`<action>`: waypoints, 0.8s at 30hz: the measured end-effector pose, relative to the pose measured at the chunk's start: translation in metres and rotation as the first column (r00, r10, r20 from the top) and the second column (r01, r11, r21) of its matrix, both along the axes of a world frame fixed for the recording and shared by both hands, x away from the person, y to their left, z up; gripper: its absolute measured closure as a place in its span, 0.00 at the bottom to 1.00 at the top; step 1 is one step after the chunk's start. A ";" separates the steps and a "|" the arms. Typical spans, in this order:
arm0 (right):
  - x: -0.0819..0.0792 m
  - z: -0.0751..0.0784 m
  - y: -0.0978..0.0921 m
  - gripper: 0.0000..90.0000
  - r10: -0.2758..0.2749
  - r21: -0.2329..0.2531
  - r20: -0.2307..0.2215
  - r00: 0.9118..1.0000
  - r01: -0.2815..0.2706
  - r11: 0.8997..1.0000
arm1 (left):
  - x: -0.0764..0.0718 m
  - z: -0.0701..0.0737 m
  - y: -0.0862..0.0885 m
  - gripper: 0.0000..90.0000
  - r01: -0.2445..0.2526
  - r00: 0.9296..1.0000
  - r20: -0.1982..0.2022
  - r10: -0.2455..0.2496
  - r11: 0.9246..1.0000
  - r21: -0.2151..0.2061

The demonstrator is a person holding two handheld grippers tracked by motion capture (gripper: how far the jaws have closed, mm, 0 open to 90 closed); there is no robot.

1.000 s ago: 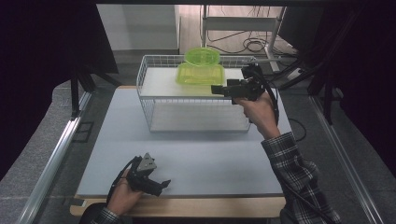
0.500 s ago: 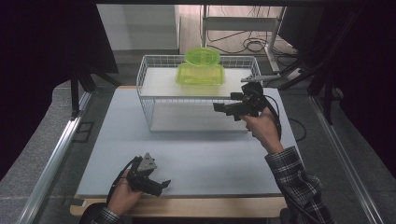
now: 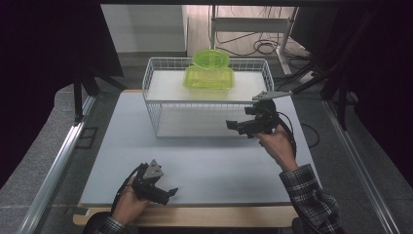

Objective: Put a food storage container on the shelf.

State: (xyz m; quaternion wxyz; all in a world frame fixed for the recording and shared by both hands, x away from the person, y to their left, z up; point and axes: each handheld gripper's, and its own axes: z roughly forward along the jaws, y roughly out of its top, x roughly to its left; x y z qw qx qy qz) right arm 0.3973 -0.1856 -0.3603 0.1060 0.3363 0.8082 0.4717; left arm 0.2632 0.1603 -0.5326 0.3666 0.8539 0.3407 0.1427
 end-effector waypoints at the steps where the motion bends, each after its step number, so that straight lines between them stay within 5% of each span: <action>1: -0.001 -0.002 0.000 0.03 0.000 -0.005 0.004 1.000 0.000 1.000 | 0.000 0.000 0.000 0.00 0.001 1.000 0.000 -0.001 1.000 0.001; 24: -0.019 -0.043 -0.008 0.00 -0.007 -0.055 0.029 1.000 0.009 0.998 | 0.000 -0.002 -0.003 0.00 -0.006 1.000 -0.012 0.006 1.000 0.024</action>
